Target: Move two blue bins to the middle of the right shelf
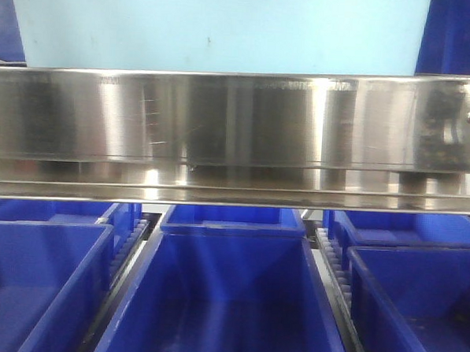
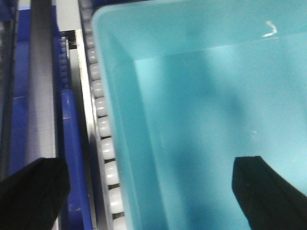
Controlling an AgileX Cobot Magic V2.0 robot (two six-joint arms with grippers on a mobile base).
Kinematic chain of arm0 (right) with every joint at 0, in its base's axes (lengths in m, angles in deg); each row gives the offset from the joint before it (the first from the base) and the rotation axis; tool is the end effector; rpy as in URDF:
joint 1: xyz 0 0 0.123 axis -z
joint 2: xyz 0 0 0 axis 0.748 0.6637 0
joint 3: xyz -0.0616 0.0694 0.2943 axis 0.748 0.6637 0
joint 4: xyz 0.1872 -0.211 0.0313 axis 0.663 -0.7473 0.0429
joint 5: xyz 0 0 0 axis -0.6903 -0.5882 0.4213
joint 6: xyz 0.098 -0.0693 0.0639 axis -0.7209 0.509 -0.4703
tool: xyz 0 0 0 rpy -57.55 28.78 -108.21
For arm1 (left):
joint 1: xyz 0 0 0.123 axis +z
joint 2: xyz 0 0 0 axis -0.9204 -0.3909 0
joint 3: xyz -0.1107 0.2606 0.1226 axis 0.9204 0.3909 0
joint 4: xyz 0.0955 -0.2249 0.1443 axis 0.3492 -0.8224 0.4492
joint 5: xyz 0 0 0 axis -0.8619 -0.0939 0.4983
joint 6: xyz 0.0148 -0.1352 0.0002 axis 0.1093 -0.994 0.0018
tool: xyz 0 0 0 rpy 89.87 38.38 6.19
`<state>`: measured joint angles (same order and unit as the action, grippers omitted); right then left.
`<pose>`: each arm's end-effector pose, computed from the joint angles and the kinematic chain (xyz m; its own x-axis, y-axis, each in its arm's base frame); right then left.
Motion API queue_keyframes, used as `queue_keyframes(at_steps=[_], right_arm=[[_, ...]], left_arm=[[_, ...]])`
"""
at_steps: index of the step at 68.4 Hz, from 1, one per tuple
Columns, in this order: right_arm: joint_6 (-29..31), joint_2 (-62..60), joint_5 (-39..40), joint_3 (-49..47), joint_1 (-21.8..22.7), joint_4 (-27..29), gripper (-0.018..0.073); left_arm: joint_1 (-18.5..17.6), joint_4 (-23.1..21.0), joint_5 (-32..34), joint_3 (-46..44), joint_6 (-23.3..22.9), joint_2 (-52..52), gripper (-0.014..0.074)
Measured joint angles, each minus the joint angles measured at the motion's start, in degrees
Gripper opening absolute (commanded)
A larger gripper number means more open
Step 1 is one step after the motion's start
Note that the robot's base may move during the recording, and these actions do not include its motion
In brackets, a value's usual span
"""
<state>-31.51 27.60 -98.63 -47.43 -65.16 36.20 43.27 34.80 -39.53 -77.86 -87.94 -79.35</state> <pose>0.3751 0.1388 0.4534 -0.7491 -0.1008 -0.6547 -0.3135 0.9246 0.2163 0.3776 -0.1638 0.4649 -0.6902 0.1865 -0.6992 0.3208 0.9449 -0.0646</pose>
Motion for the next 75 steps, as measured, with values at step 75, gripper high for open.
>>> queue_keyframes(at_steps=[75], right_arm=[[-0.5,1.9,7.2,17.0,-1.6,-0.5,0.0322]], left_arm=[[6.7,-9.4,9.0,26.2,3.3,3.1,0.0491]])
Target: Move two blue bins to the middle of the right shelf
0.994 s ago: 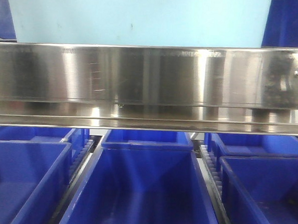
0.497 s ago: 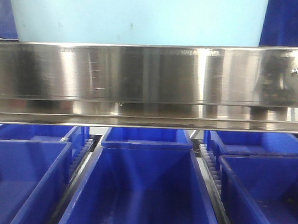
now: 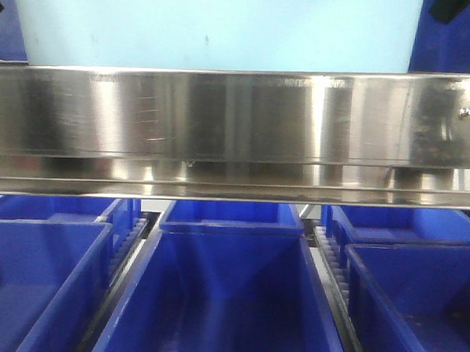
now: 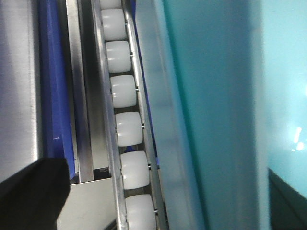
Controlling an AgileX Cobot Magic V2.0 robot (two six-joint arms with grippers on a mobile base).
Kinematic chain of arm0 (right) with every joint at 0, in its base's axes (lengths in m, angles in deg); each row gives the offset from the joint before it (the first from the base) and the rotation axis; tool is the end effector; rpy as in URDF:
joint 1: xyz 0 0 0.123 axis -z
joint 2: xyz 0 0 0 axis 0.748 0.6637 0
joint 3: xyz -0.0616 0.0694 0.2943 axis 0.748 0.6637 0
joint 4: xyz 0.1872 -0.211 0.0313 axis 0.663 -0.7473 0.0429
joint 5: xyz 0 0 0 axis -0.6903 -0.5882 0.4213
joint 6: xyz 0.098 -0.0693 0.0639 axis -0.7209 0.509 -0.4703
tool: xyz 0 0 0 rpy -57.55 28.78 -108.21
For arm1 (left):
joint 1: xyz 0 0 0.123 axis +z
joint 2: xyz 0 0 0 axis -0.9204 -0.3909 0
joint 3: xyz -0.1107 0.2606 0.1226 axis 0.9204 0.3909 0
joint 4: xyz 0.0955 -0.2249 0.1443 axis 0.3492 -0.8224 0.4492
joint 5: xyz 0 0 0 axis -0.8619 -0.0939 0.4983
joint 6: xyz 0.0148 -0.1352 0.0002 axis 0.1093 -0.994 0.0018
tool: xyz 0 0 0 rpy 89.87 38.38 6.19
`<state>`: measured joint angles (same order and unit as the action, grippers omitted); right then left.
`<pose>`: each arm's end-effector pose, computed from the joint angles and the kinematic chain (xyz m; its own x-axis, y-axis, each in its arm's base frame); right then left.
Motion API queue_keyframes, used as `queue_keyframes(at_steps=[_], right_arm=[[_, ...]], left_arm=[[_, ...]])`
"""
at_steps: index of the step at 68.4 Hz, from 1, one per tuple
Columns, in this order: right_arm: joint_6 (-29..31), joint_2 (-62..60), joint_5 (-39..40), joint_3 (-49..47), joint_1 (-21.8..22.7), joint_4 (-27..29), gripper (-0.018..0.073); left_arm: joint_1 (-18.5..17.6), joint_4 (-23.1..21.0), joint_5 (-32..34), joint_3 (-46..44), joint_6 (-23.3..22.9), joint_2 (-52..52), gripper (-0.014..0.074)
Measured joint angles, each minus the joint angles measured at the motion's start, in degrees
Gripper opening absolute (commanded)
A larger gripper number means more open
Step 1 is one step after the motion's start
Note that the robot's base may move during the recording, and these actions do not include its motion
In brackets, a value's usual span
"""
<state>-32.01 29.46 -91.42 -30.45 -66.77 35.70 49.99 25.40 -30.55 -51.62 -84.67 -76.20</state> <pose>0.3862 0.1519 0.3460 -0.8630 -0.1320 -0.4877 -0.2665 0.9390 0.2173 0.3798 -0.1347 0.3409 -0.8598 0.1325 -0.4931 0.2473 0.9530 -0.1752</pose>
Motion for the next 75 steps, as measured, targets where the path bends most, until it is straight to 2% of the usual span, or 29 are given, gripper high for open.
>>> queue_keyframes(at_steps=[7,15,17,22,24,53,75], right_arm=[[0.0,0.0,0.5,0.4,0.0,0.4,0.0107],[0.3,0.0,1.1,0.4,-0.1,2.0,-0.0125],[0.3,0.0,0.9,0.4,-0.2,2.1,-0.0164],[0.2,0.0,0.9,0.4,-0.4,2.1,-0.0152],[0.1,0.0,0.9,0.4,-0.5,2.3,-0.0152],[-0.3,-0.6,1.4,0.5,-1.4,2.2,-0.0153],[-1.0,-7.0,3.4,0.9,-1.8,2.2,-0.0153]], left_arm=[[0.0,-0.8,0.3,0.0,0.3,-0.4,0.0343],[-0.3,-1.4,0.0,0.0,0.9,-0.6,0.0122],[-0.6,-1.7,-0.1,0.0,1.0,-0.7,0.008],[-1.2,-2.3,-0.1,0.0,1.1,-0.8,-0.0076],[-1.3,-2.3,-0.1,0.0,1.1,-0.8,-0.011],[-1.4,-1.6,-0.7,0.0,1.1,-0.5,-0.0111],[-1.4,-1.1,-2.5,-1.9,0.7,5.1,-0.0111]])
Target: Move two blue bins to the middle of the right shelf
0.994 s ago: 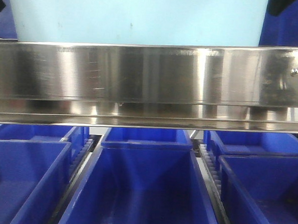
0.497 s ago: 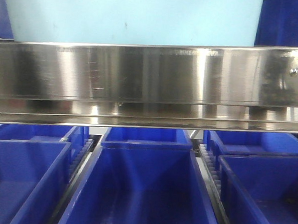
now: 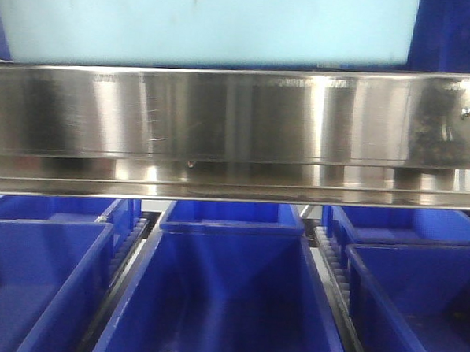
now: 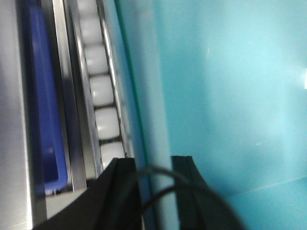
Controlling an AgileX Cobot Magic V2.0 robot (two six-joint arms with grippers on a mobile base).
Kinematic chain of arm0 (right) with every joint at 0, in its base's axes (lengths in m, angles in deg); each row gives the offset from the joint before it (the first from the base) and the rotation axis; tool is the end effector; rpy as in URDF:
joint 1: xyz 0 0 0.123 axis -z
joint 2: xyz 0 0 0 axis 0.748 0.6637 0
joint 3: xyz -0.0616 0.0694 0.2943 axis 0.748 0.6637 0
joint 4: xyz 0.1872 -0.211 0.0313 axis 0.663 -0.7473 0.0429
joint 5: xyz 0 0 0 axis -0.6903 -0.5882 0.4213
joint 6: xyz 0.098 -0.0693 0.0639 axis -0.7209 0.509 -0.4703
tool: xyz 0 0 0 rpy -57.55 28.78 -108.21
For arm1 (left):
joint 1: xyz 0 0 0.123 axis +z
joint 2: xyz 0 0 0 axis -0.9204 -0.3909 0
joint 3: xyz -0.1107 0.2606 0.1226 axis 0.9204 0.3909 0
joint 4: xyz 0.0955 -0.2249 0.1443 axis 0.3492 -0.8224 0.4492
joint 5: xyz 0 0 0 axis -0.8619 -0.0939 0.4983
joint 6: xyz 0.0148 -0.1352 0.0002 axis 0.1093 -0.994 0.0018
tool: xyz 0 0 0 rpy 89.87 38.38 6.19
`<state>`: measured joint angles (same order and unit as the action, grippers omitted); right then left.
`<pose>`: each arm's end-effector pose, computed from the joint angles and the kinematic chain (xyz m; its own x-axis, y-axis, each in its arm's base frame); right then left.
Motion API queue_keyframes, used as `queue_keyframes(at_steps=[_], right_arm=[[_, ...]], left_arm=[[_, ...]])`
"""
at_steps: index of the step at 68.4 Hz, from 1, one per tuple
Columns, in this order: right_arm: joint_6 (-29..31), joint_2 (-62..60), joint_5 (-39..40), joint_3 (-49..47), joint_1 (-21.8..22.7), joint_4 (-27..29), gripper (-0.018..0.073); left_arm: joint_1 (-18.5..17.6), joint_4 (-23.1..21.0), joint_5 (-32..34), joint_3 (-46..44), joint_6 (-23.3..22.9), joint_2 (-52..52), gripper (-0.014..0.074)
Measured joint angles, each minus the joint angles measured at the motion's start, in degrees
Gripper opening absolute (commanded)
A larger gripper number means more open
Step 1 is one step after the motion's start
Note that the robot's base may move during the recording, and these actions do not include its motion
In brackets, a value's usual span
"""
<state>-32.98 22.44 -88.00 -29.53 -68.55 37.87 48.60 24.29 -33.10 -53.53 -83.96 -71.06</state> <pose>0.3568 0.1586 0.3951 -0.7866 -0.0852 -0.6115 -0.3087 0.9120 0.2702 0.3524 -0.1388 0.3848 -0.8150 0.1499 -0.5597 0.3017 0.9345 -0.1890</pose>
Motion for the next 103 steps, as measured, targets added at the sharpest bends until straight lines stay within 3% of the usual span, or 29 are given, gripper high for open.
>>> queue_keyframes(at_steps=[30,103], right_arm=[[0.3,-2.7,-0.5,-13.5,0.0,-0.4,-0.0153],[0.3,-2.7,-0.5,-13.9,0.0,-0.6,-0.0153]], left_arm=[[0.0,0.0,2.2,-9.9,-0.3,6.5,-0.0111],[0.0,-0.2,2.3,-10.0,-0.3,6.5,-0.0111]])
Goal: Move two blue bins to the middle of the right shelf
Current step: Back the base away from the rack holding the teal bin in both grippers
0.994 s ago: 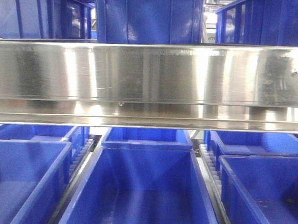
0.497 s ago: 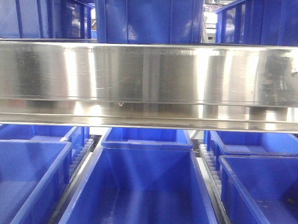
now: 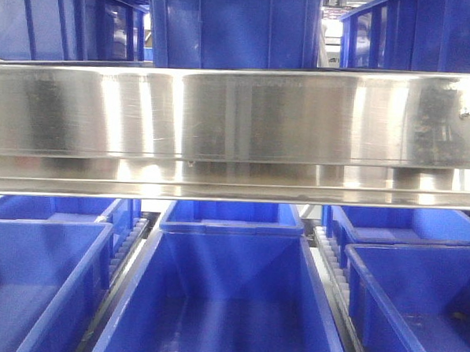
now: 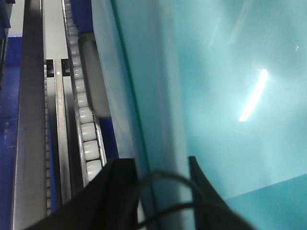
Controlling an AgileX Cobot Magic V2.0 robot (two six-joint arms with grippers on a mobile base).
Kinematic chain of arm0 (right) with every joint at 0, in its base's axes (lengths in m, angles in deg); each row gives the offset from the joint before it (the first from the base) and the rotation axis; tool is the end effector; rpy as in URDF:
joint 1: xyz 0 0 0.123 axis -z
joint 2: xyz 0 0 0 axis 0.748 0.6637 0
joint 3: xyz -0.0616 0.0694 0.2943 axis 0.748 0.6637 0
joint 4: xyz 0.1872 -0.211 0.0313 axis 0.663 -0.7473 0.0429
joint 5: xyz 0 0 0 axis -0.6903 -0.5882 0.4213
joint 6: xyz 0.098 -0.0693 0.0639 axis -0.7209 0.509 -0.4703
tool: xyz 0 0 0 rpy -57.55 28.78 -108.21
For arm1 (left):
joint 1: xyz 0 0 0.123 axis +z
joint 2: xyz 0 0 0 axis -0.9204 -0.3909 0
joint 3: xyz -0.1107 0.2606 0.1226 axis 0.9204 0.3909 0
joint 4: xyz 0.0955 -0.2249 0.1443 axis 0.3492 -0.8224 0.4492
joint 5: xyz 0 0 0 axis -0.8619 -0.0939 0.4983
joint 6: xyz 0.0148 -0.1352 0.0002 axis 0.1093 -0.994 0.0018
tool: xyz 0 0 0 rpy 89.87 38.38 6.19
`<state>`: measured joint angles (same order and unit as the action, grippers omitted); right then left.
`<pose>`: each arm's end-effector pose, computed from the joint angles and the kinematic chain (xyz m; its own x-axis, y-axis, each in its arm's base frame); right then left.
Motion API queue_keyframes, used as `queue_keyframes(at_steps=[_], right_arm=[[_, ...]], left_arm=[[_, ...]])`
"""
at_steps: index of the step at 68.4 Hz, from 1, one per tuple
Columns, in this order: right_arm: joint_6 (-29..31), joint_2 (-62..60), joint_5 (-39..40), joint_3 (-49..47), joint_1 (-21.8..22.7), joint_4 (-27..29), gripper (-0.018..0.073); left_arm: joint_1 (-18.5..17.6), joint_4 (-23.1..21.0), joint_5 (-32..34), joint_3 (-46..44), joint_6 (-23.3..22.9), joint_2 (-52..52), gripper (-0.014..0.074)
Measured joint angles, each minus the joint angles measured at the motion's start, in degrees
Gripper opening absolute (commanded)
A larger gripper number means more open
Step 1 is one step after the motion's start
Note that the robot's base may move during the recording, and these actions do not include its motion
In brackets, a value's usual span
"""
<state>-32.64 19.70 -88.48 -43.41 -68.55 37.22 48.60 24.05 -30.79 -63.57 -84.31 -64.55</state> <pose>0.3381 0.1506 0.5002 -0.5932 -0.0278 -0.8045 -0.3818 0.8896 0.2508 0.3207 -0.1283 0.4927 -0.6061 0.0659 -0.7926 0.3521 0.9158 -0.1931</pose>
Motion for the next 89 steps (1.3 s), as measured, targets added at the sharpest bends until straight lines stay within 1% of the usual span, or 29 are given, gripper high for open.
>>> queue_keyframes(at_steps=[89], right_arm=[[0.0,0.0,0.4,0.0,0.0,-0.1,-0.0153]], left_arm=[[0.0,0.0,0.5,0.0,0.0,0.0,-0.0111]])
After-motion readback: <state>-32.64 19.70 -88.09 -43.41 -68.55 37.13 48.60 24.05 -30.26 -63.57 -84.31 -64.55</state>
